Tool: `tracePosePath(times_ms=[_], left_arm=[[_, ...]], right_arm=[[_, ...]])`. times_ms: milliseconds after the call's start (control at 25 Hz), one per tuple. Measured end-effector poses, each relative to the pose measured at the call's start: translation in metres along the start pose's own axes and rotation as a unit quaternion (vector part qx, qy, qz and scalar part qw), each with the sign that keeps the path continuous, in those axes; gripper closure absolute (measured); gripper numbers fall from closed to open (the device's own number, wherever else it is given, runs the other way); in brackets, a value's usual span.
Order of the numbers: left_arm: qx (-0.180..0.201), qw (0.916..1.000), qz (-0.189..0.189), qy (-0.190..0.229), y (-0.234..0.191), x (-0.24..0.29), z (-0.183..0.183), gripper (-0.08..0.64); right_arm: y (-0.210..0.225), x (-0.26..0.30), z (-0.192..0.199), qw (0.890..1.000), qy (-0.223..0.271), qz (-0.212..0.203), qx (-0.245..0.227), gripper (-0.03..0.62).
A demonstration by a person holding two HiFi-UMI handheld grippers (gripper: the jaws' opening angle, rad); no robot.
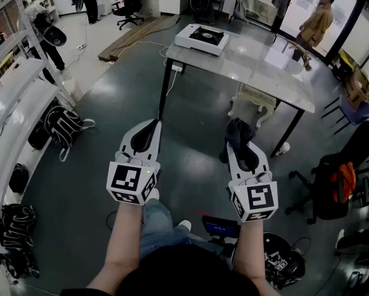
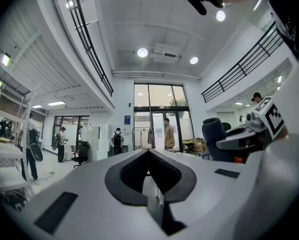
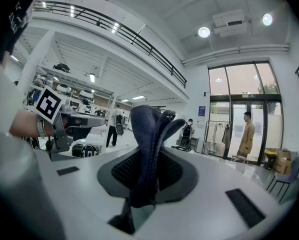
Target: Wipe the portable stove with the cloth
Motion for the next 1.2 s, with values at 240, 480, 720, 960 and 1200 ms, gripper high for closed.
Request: tracePosePath(times_ms=[240,480,720,960,1200], left_arm=[[0.001,1.0000,0.008,0.004,0.003,0.005,0.002,0.549],[-0.011,0.9999,0.007,0.005,-0.017,0.026,0.014,0.548],[-0.015,0.9998,0.015,0.005,-0.047,0.075,0.025,0.549],[-0.020,0.9994,0.026,0.006,-0.088,0.145,0.036,0.548],[-0.026,0.9989,0.039,0.005,-0.132,0.218,0.044,0.548]], right_arm=[[0.006,0.005,0.006,1.000,-0.002,0.010,0.011,0.515],[0.012,0.030,0.012,1.000,-0.003,0.016,0.017,0.515],[0.033,0.080,0.016,0.999,0.001,0.026,0.039,0.515],[0.056,0.154,0.017,0.999,-0.007,0.030,0.025,0.515],[0.080,0.230,0.012,0.999,-0.011,0.034,0.021,0.515]])
Point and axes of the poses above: the fingertips, and each gripper's own axes: x forward along the fingers, y to its right, z out of its underside, the point moved 10 cm from there along -x, backward along the fingers, and after that the axes turned 5 degrees about y, right-handed, at the moved point
